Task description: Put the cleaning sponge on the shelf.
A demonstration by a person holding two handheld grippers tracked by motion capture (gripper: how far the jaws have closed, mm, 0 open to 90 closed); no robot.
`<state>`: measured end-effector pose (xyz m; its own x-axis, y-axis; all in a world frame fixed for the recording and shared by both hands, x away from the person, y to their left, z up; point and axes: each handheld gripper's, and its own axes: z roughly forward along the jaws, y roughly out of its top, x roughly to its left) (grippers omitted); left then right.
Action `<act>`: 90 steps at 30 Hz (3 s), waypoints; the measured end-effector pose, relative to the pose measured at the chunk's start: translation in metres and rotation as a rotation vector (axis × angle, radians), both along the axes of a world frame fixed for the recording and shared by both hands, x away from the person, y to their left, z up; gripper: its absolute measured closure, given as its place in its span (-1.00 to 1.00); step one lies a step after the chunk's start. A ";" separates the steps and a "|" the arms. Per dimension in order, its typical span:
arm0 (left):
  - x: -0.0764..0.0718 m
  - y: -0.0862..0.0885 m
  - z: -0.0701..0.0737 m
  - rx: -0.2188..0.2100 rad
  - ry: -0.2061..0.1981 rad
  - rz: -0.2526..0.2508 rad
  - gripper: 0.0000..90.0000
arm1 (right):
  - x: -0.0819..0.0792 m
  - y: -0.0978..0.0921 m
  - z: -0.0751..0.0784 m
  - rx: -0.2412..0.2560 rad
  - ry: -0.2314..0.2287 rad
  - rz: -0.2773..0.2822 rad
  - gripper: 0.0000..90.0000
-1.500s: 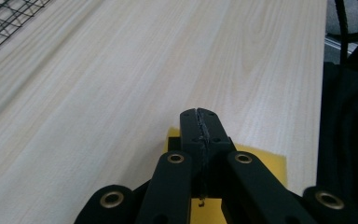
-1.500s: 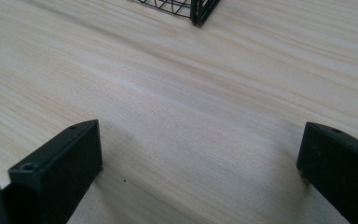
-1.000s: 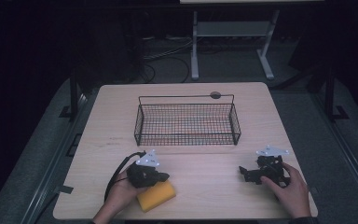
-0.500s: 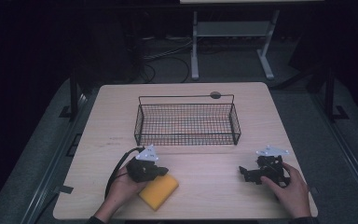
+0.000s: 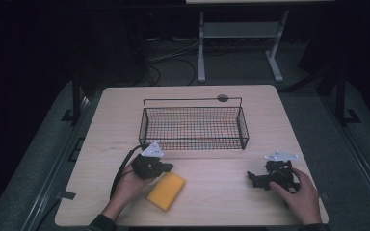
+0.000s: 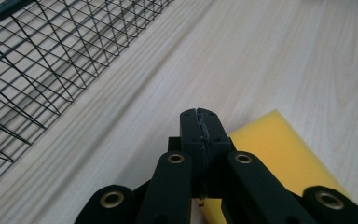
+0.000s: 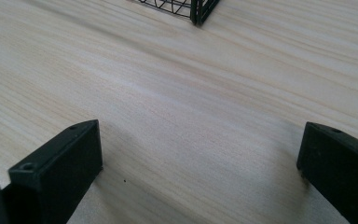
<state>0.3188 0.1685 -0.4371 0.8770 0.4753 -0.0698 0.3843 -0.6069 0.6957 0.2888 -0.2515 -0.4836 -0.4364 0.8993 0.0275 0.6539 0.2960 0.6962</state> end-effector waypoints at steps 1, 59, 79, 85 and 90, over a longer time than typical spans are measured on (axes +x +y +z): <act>0.001 0.000 0.000 0.004 -0.002 0.000 1.00 | 0.000 0.000 0.000 0.000 0.000 0.000 -1.00; -0.024 0.017 0.020 0.049 0.027 0.117 0.46 | 0.000 0.000 0.000 0.000 0.000 0.000 -1.00; -0.020 -0.008 0.019 0.127 0.086 0.179 -0.72 | 0.000 0.000 0.000 -0.001 0.000 0.000 -1.00; -0.016 -0.014 0.013 0.167 0.109 0.193 -0.72 | 0.000 0.000 0.000 0.000 0.000 0.000 -1.00; -0.013 -0.021 0.005 0.193 0.120 0.178 -0.72 | 0.000 0.000 0.000 0.000 0.000 0.000 -1.00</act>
